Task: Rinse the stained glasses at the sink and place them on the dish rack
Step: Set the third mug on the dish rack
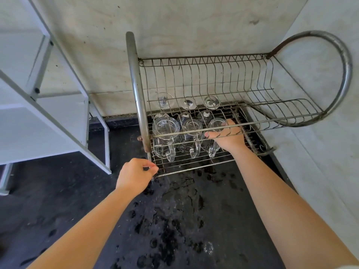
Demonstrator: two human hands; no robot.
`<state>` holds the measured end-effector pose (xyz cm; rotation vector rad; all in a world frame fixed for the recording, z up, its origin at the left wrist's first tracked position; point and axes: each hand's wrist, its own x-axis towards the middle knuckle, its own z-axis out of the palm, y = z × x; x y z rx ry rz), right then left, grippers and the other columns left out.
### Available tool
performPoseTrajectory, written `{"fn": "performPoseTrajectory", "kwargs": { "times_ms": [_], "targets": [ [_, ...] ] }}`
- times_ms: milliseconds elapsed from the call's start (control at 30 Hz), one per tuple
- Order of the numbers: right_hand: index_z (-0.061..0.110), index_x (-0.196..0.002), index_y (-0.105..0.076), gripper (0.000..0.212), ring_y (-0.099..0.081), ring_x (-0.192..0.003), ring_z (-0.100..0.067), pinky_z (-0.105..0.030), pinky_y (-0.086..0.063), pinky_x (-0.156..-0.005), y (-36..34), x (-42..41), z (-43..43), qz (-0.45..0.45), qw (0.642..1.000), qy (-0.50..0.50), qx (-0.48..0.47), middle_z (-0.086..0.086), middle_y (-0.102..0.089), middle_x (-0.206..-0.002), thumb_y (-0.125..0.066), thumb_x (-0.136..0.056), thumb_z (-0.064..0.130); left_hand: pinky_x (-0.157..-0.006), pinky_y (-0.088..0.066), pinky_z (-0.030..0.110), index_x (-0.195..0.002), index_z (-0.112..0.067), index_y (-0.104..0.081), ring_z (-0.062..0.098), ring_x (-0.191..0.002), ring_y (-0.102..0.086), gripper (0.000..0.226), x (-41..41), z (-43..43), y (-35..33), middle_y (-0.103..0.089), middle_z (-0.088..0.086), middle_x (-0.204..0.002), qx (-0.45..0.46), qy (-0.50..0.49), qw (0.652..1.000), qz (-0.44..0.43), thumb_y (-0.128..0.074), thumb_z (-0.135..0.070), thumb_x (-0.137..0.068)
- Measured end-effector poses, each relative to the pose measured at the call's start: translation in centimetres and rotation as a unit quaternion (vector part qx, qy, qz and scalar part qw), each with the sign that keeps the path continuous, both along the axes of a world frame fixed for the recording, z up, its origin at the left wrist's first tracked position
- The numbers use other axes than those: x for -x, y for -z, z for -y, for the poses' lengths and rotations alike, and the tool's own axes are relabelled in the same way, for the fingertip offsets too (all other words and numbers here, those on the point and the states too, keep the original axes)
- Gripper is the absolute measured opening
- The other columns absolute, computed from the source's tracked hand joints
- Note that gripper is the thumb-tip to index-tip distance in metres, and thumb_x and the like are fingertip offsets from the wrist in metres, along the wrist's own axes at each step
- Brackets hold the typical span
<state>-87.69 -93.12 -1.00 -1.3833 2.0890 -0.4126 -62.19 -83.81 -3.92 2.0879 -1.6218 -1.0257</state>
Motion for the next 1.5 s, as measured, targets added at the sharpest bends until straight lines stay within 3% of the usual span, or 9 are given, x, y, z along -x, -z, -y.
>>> {"fn": "performPoseTrajectory", "kwargs": {
  "times_ms": [100,267,367,533,700,833,1067,1233,1500],
  "targets": [
    [0.010,-0.141,-0.034,0.079,-0.051,-0.123,-0.028,-0.030,-0.040,-0.093,0.1,-0.3,-0.5,0.026,1.000,0.011,0.006,-0.010,-0.052,-0.136,-0.072,-0.080,0.045,-0.071,-0.045,0.024,-0.112,-0.021,-0.070,0.002,-0.071,-0.052,0.024,0.0,0.1,0.1,-0.064,0.001,-0.127,-0.001,0.003,1.000,0.003,-0.060,-0.032,-0.092],
    [0.016,-0.110,-0.045,0.045,-0.048,-0.063,-0.004,-0.021,-0.038,-0.059,0.1,0.0,-1.8,0.085,0.994,0.055,0.042,0.010,-0.051,-0.076,-0.075,-0.080,0.032,-0.071,-0.047,0.025,-0.116,-0.020,-0.069,0.015,-0.086,-0.064,0.029,0.2,-0.3,0.3,-0.067,0.001,-0.122,-0.007,-0.003,1.000,0.007,-0.057,-0.034,-0.094],
    [0.013,-0.104,-0.048,0.038,-0.051,-0.071,-0.012,-0.026,-0.037,-0.067,0.7,-0.1,-3.1,0.071,0.993,0.057,0.077,0.001,-0.055,-0.091,-0.071,-0.080,0.031,-0.075,-0.055,0.031,-0.120,-0.019,-0.067,0.021,-0.091,-0.067,0.032,0.3,-0.8,0.6,-0.068,0.001,-0.120,-0.007,0.004,1.000,0.019,-0.054,-0.036,-0.095],
    [0.010,-0.123,-0.050,0.040,-0.054,-0.090,-0.017,-0.026,-0.037,-0.073,1.0,-1.4,-6.7,0.083,0.981,0.106,0.142,-0.002,-0.051,-0.113,-0.064,-0.087,0.021,-0.081,-0.051,0.031,-0.127,-0.019,-0.062,0.022,-0.095,-0.065,0.036,0.5,-1.3,0.4,-0.064,0.002,-0.127,-0.002,0.008,1.000,0.005,-0.049,-0.035,-0.098],
    [0.010,-0.113,-0.053,0.025,-0.054,-0.085,-0.016,-0.020,-0.042,-0.067,0.6,-4.2,-11.5,0.107,0.965,0.109,0.211,-0.002,-0.054,-0.104,-0.061,-0.090,0.013,-0.054,-0.044,0.024,-0.127,-0.021,-0.061,0.012,-0.057,-0.055,0.033,-0.5,-4.1,-1.1,-0.069,-0.001,-0.083,0.045,-0.004,0.999,-0.025,-0.042,-0.027,-0.101],
    [0.011,-0.114,-0.054,0.025,-0.053,-0.082,-0.012,-0.017,-0.038,-0.070,0.2,-7.9,-15.2,0.138,0.962,0.085,0.218,0.000,-0.055,-0.103,-0.058,-0.090,0.009,-0.061,-0.046,0.024,-0.126,-0.019,-0.061,0.013,-0.066,-0.058,0.033,-3.3,-7.7,-2.2,-0.072,0.003,-0.101,0.044,-0.023,0.998,-0.026,-0.041,-0.023,-0.101],
    [0.009,-0.109,-0.056,0.020,-0.053,-0.075,-0.015,-0.022,-0.039,-0.070,0.5,-20.2,-23.5,0.158,0.973,-0.078,0.148,-0.005,-0.059,-0.094,-0.059,-0.089,0.008,-0.050,-0.037,0.019,-0.121,-0.020,-0.064,0.005,-0.056,-0.051,0.030,-14.1,-19.0,-3.0,-0.061,-0.008,-0.072,0.033,-0.131,0.991,-0.019,-0.043,-0.023,-0.099],
    [0.009,-0.108,-0.055,0.017,-0.050,-0.075,-0.010,-0.018,-0.033,-0.069,0.5,-30.6,-32.1,0.149,0.957,-0.222,0.111,-0.003,-0.055,-0.101,-0.056,-0.090,0.011,-0.063,-0.042,0.025,-0.123,-0.019,-0.064,0.021,-0.078,-0.061,0.032,-23.1,-30.7,-3.6,-0.071,0.008,-0.105,0.043,-0.194,0.980,-0.002,-0.042,-0.024,-0.100],
    [0.014,-0.114,-0.051,0.022,-0.054,-0.085,-0.016,-0.031,-0.043,-0.074,0.8,-47.4,-47.0,0.135,0.895,-0.424,0.030,0.000,-0.053,-0.105,-0.054,-0.093,0.019,-0.085,-0.048,0.029,-0.116,-0.018,-0.069,0.025,-0.106,-0.064,0.031,-35.8,-51.2,-4.6,-0.069,0.006,-0.116,0.044,-0.344,0.936,0.056,-0.045,-0.019,-0.096]
  ]
}}
